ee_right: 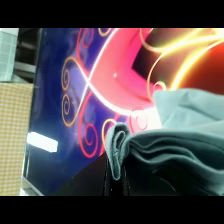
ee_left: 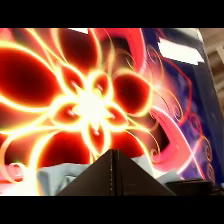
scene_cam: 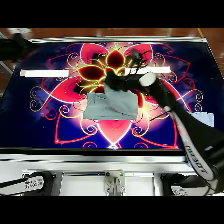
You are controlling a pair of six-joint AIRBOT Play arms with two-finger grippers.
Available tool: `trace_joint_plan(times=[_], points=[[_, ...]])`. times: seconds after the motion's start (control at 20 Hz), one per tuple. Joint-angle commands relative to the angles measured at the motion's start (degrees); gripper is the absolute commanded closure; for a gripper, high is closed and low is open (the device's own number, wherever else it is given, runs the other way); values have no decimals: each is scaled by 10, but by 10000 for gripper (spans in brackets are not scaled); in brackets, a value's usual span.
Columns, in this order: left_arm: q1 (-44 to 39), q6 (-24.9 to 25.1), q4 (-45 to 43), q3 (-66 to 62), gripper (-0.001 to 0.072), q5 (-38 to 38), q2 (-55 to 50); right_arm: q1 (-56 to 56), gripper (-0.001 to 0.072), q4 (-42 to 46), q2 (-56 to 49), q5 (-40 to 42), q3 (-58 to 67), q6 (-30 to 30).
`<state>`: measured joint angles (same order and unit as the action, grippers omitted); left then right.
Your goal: Fold the shirts.
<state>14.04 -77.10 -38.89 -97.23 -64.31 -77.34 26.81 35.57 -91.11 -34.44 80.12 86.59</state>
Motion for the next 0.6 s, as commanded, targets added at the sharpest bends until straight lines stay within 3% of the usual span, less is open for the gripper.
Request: trace_joint_plan(times=[0.0, 0.25, 0.3, 0.35, 0.4, 0.55], points=[[96, -1, -13, 0, 673, -50, 105, 83, 650, -97, -97, 131, 0, 2], [117, -1, -12, 0, 673, -74, 153, 127, 635, -185, -146, 190, 0, -4], [114, -1, -12, 0, 673, -77, 153, 134, 529, -195, -145, 223, 0, -4], [109, -1, -13, 0, 672, -77, 151, 139, 283, -220, -145, 246, 0, -4], [105, 1, -12, 3, 672, -76, 150, 140, 140, -233, -145, 251, 2, -5], [102, 4, -12, 23, 672, -75, 148, 116, 133, -185, -128, 180, 4, -40]])
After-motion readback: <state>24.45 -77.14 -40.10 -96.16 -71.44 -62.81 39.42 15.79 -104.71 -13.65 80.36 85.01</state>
